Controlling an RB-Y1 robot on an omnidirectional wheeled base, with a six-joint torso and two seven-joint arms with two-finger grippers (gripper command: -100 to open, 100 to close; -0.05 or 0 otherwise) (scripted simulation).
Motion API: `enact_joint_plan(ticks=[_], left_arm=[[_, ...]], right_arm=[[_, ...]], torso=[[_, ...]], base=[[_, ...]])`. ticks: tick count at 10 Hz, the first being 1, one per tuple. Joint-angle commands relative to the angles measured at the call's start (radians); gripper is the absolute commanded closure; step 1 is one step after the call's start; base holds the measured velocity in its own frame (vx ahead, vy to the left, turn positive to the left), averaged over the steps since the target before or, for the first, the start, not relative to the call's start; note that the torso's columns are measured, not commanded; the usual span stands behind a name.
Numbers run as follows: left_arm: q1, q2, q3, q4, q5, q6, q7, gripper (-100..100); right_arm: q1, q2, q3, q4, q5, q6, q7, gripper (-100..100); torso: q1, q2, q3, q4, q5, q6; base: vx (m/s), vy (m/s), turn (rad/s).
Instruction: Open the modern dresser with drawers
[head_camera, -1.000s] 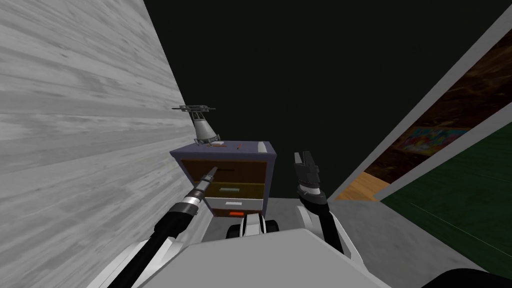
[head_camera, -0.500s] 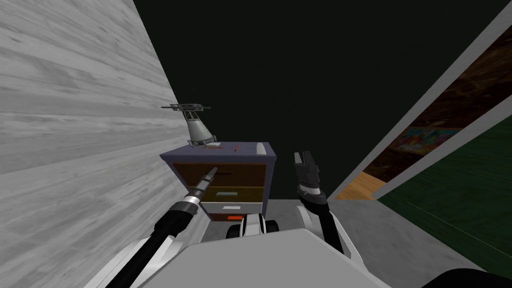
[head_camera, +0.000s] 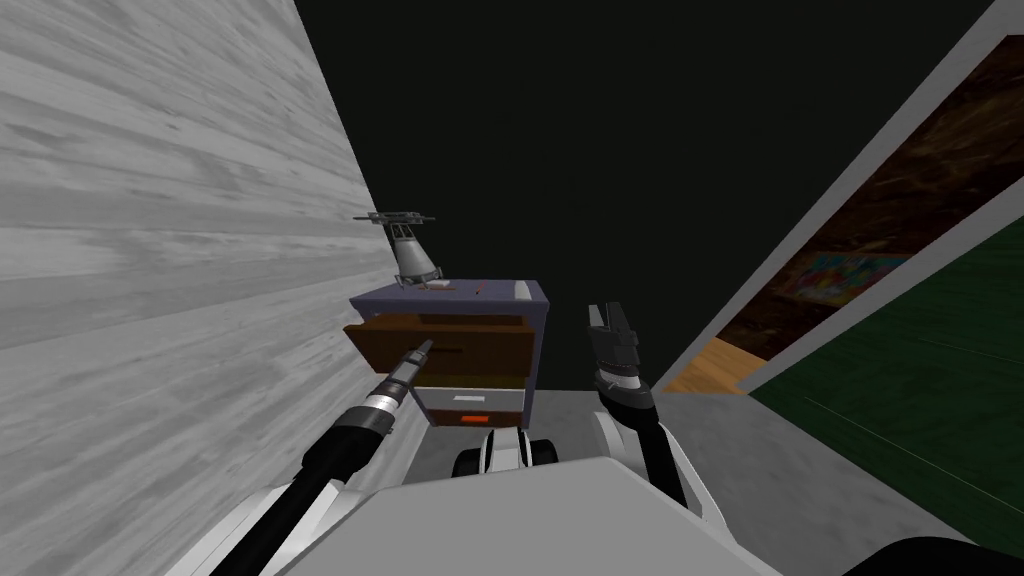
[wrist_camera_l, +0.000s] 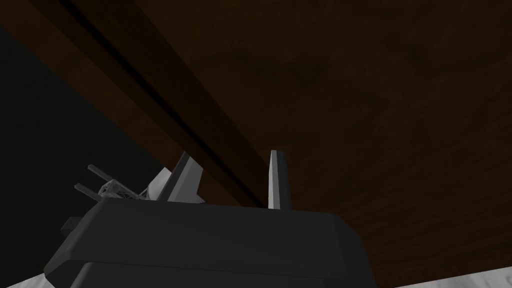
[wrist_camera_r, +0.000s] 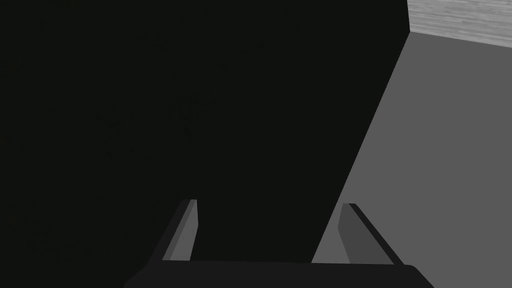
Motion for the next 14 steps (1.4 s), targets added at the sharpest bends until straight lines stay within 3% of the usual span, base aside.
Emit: enact_joint_plan(ticks=[1, 3, 4, 12, 13, 14], left_arm=[[0.01, 0.004, -0.006, -0.004, 0.0, 0.0, -0.001, 100], [0.019, 0.008, -0.01, -0.011, -0.001, -0.002, -0.004, 100], [-0.023, 0.035, 0.019, -0.026, 0.031, 0.046, 0.012, -100], [-0.173, 0.154, 0.138, -0.085, 0.158, 0.271, 0.064, -100], [-0.159, 0.149, 0.116, -0.062, 0.155, 0.262, 0.061, -100], [-0.161, 0.151, 0.116, -0.059, 0.158, 0.269, 0.063, 0]], right_arm=[[0.0, 0.0, 0.0, 0.0, 0.0, 0.0, 0.0, 0], [0.0, 0.0, 0.0, 0.0, 0.0, 0.0, 0.0, 0], [0.0, 0.0, 0.0, 0.0, 0.0, 0.0, 0.0, 0], [0.0, 0.0, 0.0, 0.0, 0.0, 0.0, 0.0, 0], [0.0, 0.0, 0.0, 0.0, 0.0, 0.0, 0.0, 0], [0.0, 0.0, 0.0, 0.0, 0.0, 0.0, 0.0, 0]], torso=[[-0.001, -0.006, -0.004, 0.0, -0.001, 0.001], [0.001, -0.001, -0.001, 0.0, 0.001, 0.0], [-0.001, 0.0, 0.0, -0.001, 0.001, 0.0], [-0.007, 0.009, 0.002, 0.01, -0.007, -0.002], [-0.007, 0.011, 0.003, 0.013, -0.009, -0.003], [-0.008, 0.009, 0.003, 0.009, -0.007, -0.002]], base=[[-0.145, 0.02, 0.033], [-0.201, 0.024, 0.036], [-0.128, -0.016, -0.034], [-0.027, -0.021, -0.041], [-0.009, -0.005, -0.022], [0.0, 0.0, 0.0]])
